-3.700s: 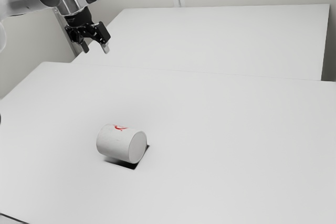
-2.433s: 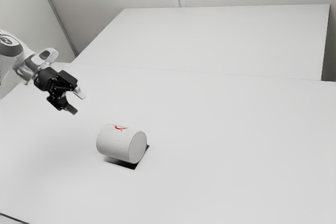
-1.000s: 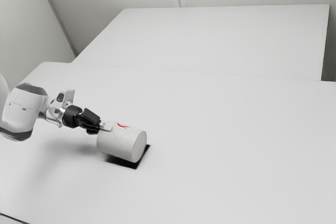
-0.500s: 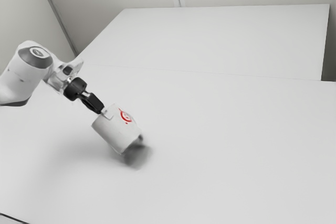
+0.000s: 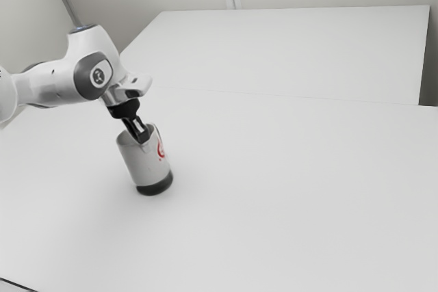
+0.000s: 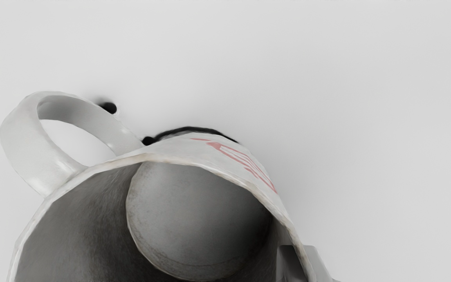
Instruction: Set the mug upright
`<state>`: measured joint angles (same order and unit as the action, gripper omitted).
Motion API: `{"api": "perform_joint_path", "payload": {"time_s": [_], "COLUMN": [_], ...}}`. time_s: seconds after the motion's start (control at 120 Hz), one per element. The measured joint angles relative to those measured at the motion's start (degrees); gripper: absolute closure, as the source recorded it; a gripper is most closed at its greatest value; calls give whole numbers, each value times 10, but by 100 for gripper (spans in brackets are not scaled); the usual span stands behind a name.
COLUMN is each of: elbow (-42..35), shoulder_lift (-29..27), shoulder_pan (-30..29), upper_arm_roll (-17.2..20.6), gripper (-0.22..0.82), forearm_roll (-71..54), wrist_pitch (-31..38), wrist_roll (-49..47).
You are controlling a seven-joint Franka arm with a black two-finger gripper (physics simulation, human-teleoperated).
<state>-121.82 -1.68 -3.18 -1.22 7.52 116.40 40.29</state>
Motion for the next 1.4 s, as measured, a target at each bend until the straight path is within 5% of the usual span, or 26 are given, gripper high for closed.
{"api": "perform_joint_path", "payload": {"time_s": [0.308,0.5,0.65,0.933,1.242,1.4], "elbow": [-76,-81,-75,91,366,424], "shoulder_lift": [-7,-4,-26,-31,73,103], "shoulder_pan": [-45,-33,-15,-33,-23,-13], "upper_arm_roll": [1,8,9,8,3,3], "gripper": [77,37,18,5,1,1], "forearm_roll": [-26,-25,-25,-25,-25,-40], "wrist_pitch": [116,141,140,6,-181,-240], "wrist_roll": [-64,-89,-102,-121,-169,-196]}}
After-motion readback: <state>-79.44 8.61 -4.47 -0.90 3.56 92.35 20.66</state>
